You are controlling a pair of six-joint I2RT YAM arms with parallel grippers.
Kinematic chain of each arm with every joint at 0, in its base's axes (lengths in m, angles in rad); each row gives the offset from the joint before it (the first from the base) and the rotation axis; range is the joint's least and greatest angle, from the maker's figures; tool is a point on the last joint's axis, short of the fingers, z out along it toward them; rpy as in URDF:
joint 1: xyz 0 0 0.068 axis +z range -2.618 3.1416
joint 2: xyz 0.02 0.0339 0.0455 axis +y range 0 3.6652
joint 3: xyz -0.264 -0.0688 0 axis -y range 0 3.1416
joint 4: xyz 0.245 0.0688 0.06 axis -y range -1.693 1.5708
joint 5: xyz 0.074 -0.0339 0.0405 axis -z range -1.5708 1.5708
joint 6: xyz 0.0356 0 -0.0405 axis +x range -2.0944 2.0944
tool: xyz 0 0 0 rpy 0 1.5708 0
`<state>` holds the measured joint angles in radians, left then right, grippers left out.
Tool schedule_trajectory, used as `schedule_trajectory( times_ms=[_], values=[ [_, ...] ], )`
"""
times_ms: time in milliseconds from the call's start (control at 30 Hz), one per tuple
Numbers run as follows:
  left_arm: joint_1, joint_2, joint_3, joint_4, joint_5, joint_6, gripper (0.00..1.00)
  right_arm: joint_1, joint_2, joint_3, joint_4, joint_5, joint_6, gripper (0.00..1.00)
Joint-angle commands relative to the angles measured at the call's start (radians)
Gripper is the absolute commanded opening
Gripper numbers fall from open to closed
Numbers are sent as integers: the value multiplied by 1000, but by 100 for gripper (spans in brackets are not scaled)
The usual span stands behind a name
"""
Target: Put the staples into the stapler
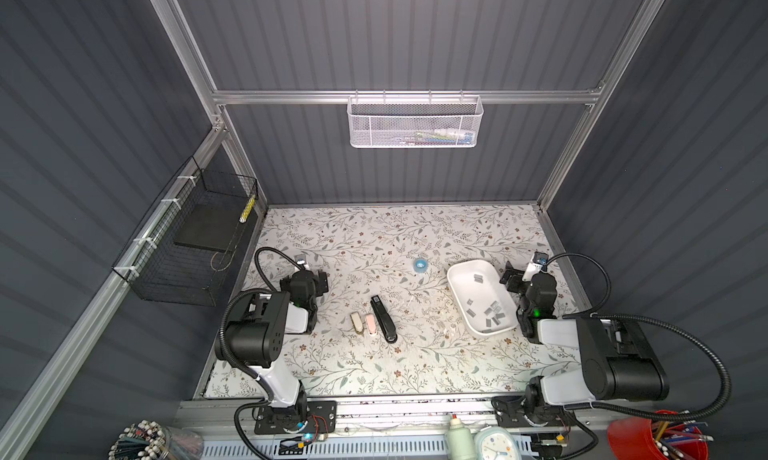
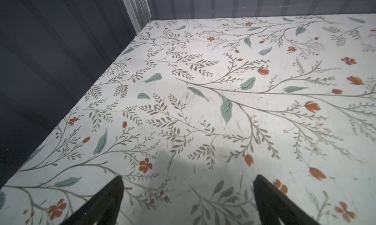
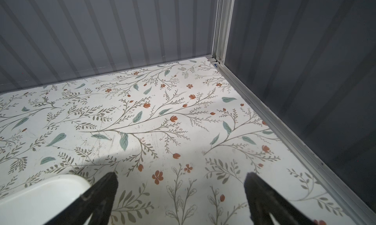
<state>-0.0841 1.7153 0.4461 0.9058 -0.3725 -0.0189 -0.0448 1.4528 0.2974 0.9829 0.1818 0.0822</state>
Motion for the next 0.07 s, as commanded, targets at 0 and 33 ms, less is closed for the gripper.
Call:
schedule_trajectory(
  times_ms=[0, 33],
  values=[
    [-2, -2, 2, 47, 14, -20, 100, 8, 3, 8, 26, -7, 0, 99],
    [-2, -2, 2, 47, 15, -19, 100, 11, 4, 8, 27, -1, -2, 99]
  ],
)
